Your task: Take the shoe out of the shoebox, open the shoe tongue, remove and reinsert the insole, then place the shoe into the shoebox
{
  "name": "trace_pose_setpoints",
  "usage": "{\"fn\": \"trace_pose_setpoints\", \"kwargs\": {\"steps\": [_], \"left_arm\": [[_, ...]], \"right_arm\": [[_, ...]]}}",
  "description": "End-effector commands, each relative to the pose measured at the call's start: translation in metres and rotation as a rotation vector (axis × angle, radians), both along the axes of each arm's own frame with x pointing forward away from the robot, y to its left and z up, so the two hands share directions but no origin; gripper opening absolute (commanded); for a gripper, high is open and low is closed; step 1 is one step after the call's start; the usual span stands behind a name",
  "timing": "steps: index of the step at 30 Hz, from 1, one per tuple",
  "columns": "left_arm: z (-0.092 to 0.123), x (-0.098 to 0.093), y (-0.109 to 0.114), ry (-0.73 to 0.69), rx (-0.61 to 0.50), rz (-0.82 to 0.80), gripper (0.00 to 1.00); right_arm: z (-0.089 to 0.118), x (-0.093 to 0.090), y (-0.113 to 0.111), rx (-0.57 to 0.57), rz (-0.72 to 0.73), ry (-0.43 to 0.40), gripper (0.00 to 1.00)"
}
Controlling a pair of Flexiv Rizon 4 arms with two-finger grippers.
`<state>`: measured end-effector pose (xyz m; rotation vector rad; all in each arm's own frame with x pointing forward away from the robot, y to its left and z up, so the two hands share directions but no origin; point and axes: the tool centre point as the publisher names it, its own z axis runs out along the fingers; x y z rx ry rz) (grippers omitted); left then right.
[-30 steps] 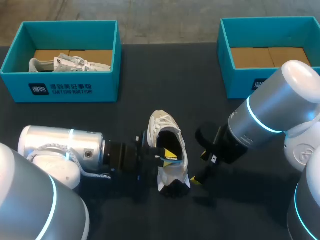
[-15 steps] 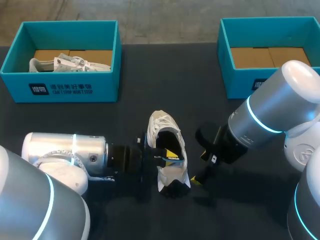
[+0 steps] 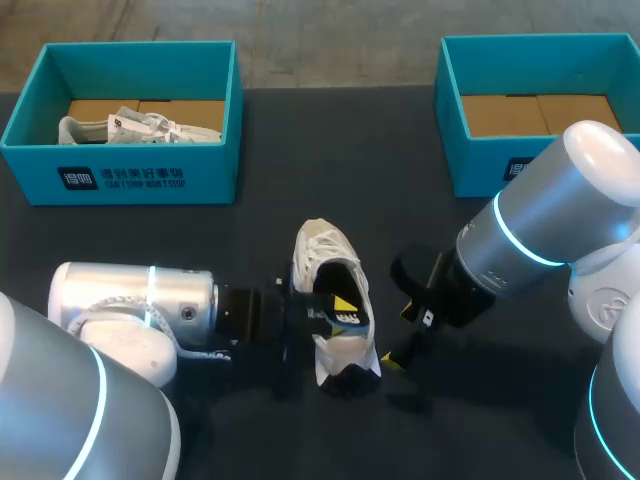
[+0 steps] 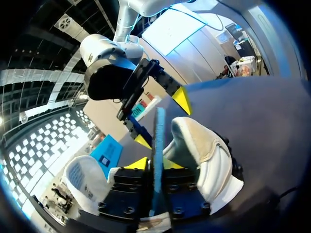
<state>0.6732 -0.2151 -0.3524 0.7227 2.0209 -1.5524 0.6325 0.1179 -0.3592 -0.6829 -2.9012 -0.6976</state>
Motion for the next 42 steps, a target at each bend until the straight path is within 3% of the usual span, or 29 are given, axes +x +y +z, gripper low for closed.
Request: {"fn": "trace_pose_setpoints", "kwargs": {"steps": [1, 11, 21, 22, 23, 42], "left_arm": [[0.007, -0.011, 0.009, -0.004, -0.015, -0.008, 0.33], [0.025, -0.025, 0.013, -0.026, -0.036, -0.032, 0.2], [0.027, -0.028, 0.016, -0.027, -0.024, -0.02, 0.19], [0.026, -0.027, 0.016, -0.027, -0.02, -0.02, 0.17], [0.024, -0.026, 0.015, -0.031, -0.013, -0.02, 0.0], [0.003, -0.004, 0.003, -0.091, 0.045, 0.008, 0.0]], "right_arm": [[-0.001, -0.001, 0.0, 0.002, -0.001, -0.001, 1.0], [-0.001, -0.001, 0.0, 0.002, -0.001, -0.001, 1.0], [-0.001, -0.001, 0.0, 0.002, -0.001, -0.001, 1.0], [-0.001, -0.001, 0.0, 0.002, -0.001, -0.001, 1.0], [-0.001, -0.001, 0.0, 0.002, -0.001, -0.001, 1.0], [-0.001, -0.001, 0.0, 0.002, -0.001, -0.001, 1.0]]}}
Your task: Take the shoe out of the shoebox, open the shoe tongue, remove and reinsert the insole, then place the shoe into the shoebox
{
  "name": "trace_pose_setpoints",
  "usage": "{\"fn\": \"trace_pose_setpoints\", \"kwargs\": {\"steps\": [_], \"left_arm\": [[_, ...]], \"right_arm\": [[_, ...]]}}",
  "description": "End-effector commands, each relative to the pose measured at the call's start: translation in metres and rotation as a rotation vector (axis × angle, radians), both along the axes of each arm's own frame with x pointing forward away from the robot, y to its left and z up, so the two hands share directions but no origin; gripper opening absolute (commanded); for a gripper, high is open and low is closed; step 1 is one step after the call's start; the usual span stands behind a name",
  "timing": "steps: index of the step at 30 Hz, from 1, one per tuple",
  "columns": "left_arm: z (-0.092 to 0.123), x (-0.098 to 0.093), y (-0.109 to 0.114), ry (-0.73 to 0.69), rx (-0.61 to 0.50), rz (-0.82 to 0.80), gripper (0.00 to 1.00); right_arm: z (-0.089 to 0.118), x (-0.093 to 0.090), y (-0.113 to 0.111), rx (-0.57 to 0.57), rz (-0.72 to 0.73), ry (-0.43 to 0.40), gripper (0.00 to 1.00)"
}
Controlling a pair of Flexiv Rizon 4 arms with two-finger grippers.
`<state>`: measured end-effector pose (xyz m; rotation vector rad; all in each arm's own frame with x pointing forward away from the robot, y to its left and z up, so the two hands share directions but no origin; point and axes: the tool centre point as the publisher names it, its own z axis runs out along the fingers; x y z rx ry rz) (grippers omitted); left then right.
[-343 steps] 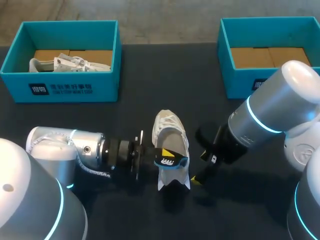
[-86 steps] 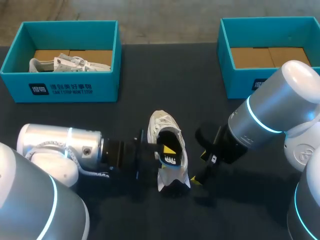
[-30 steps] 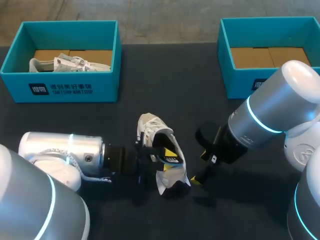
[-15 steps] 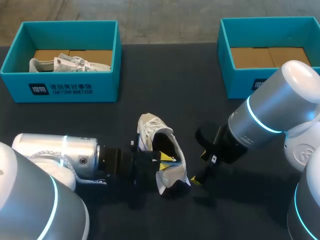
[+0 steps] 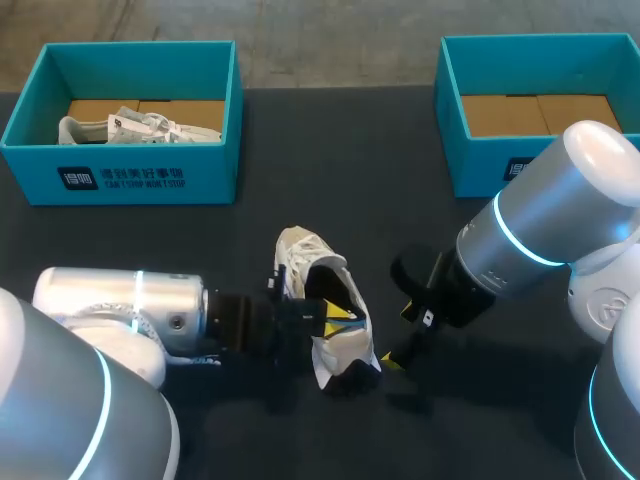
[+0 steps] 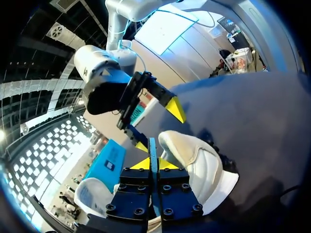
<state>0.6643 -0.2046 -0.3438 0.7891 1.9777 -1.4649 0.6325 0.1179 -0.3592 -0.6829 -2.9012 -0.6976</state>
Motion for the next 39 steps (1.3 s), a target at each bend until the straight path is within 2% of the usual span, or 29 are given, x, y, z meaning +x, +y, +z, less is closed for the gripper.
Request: {"fn": "trace_pose_setpoints", "kwargs": {"steps": [1, 6, 16, 18, 22, 39], "left_arm": [[-0.007, 0.007, -0.007, 0.002, 0.022, 0.012, 0.0], [-0.01, 0.013, -0.004, 0.009, 0.034, 0.03, 0.0], [-0.003, 0.009, 0.003, 0.027, 0.02, 0.029, 0.0], [-0.002, 0.008, 0.004, 0.03, 0.019, 0.028, 0.16], [0.002, 0.003, 0.004, 0.034, 0.015, 0.023, 0.2], [0.014, -0.01, 0.001, 0.025, 0.014, 0.002, 0.13]], "right_arm": [[-0.001, -0.001, 0.0, 0.002, -0.001, -0.001, 1.0], [-0.001, -0.001, 0.0, 0.002, -0.001, -0.001, 1.0], [-0.001, -0.001, 0.0, 0.002, -0.001, -0.001, 1.0], [-0.001, -0.001, 0.0, 0.002, -0.001, -0.001, 1.0], [-0.001, -0.001, 0.0, 0.002, -0.001, -0.001, 1.0], [-0.001, -0.001, 0.0, 0.002, -0.001, -0.001, 1.0]]}}
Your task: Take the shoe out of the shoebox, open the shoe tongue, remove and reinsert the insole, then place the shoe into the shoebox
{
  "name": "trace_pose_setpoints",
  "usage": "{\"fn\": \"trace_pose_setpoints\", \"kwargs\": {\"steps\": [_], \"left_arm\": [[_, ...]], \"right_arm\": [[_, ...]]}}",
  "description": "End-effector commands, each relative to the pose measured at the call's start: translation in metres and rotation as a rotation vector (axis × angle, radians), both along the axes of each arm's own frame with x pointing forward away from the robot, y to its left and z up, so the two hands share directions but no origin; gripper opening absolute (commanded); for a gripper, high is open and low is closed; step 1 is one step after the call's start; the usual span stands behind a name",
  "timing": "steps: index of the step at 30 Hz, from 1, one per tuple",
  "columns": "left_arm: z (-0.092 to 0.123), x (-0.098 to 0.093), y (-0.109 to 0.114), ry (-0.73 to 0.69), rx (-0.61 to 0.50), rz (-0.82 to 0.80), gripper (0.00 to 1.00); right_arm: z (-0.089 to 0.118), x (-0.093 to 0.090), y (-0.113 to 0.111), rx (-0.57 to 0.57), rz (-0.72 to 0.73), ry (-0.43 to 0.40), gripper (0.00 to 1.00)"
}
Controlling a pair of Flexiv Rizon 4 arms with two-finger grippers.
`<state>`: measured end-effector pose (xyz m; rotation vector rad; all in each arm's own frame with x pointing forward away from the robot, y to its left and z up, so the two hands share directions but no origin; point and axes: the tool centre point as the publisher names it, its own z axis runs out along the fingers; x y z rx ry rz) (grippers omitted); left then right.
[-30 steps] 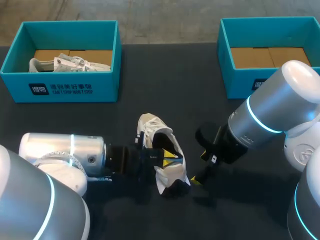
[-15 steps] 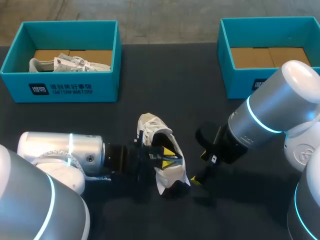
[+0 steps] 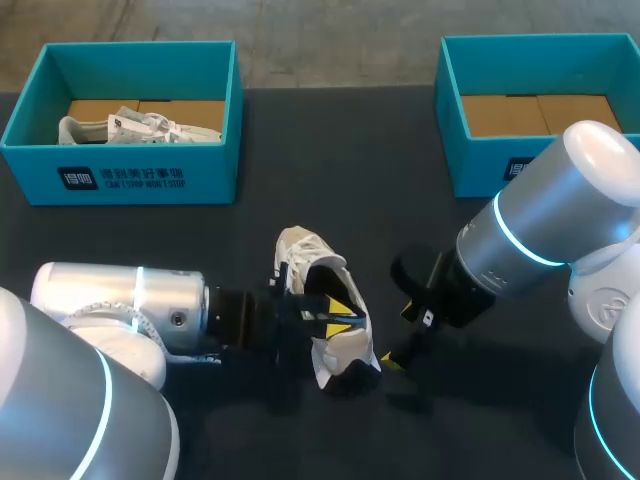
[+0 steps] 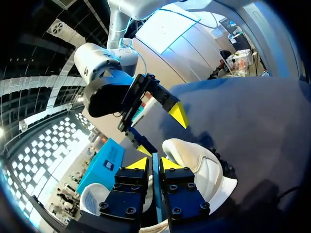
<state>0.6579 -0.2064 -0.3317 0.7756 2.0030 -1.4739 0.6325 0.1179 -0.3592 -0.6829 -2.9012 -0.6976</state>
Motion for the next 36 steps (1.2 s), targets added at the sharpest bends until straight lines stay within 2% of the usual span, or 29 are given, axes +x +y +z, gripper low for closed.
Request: {"fn": "trace_pose_setpoints", "kwargs": {"steps": [1, 2, 10, 17, 18, 19, 21, 24, 36], "left_arm": [[0.002, -0.004, 0.003, 0.001, 0.009, -0.001, 0.1], [0.0, -0.005, 0.003, 0.001, 0.014, -0.003, 0.0], [-0.019, 0.007, 0.002, 0.006, 0.058, 0.016, 0.0], [-0.02, 0.013, 0.004, 0.022, 0.059, 0.026, 0.0], [-0.019, 0.011, 0.004, 0.028, 0.053, 0.021, 0.02], [-0.016, 0.009, 0.004, 0.032, 0.046, 0.015, 0.1], [-0.011, 0.006, 0.006, 0.037, 0.035, 0.007, 0.19], [-0.005, 0.001, 0.008, 0.04, 0.021, -0.006, 0.26], [0.014, -0.006, 0.02, 0.056, 0.004, -0.038, 0.29]], "right_arm": [[-0.001, -0.001, 0.0, 0.002, -0.001, -0.001, 1.0], [-0.001, -0.001, 0.0, 0.002, -0.001, -0.001, 1.0], [-0.001, -0.001, 0.0, 0.002, -0.001, -0.001, 1.0], [-0.001, -0.001, 0.0, 0.002, -0.001, -0.001, 1.0], [-0.001, -0.001, 0.0, 0.002, -0.001, -0.001, 1.0], [-0.001, -0.001, 0.0, 0.002, -0.001, -0.001, 1.0], [-0.001, -0.001, 0.0, 0.002, -0.001, -0.001, 1.0], [-0.001, -0.001, 0.0, 0.002, -0.001, -0.001, 1.0], [-0.001, -0.001, 0.0, 0.002, -0.001, -0.001, 1.0]]}}
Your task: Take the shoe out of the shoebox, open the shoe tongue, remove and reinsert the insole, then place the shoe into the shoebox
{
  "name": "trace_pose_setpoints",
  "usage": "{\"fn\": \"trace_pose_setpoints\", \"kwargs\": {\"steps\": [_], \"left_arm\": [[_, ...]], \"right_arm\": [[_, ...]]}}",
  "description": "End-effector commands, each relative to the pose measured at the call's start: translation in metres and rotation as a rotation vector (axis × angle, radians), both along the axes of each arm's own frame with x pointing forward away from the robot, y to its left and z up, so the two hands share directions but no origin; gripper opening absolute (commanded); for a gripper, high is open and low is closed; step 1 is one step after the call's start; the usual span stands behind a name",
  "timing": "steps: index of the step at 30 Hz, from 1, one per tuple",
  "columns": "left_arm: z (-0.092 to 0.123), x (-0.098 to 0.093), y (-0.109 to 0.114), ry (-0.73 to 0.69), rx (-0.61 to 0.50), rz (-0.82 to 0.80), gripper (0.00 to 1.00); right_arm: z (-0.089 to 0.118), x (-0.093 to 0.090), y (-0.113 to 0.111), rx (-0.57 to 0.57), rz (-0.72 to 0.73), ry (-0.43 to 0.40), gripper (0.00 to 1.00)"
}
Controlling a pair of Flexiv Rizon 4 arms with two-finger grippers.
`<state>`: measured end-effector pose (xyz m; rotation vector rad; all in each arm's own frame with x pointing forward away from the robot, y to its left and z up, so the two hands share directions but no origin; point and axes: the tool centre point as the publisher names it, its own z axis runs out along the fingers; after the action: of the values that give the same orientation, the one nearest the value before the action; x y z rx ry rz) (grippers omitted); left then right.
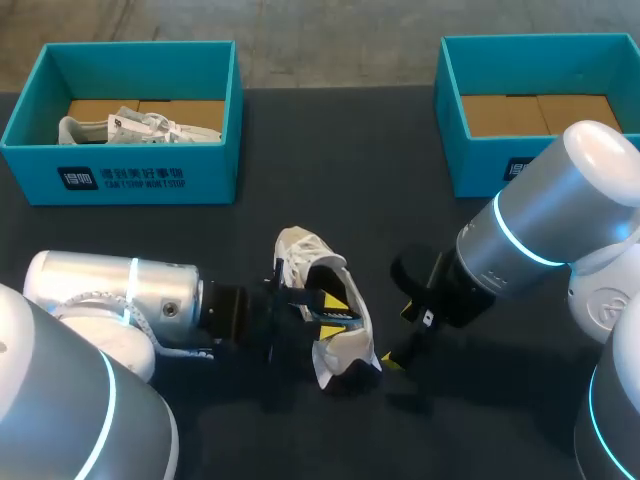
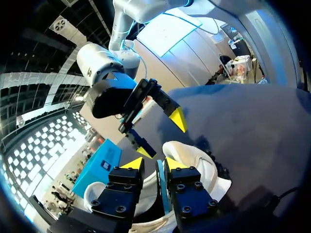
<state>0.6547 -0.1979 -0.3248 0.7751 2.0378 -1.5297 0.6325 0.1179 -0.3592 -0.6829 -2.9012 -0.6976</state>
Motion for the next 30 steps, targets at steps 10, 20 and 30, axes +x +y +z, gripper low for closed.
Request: {"fn": "trace_pose_setpoints", "kwargs": {"steps": [10, 20, 30], "left_arm": [[0.024, -0.003, 0.022, 0.033, 0.003, -0.053, 0.3], [0.046, 0.015, 0.042, -0.005, 0.111, -0.134, 0.31], [0.06, 0.022, 0.052, -0.06, 0.295, -0.262, 0.31]], "right_arm": [[-0.001, -0.001, 0.0, 0.002, -0.001, -0.001, 1.0], [-0.001, -0.001, 0.0, 0.002, -0.001, -0.001, 1.0], [0.007, 0.002, -0.009, -0.016, 0.02, -0.014, 1.0]]}}
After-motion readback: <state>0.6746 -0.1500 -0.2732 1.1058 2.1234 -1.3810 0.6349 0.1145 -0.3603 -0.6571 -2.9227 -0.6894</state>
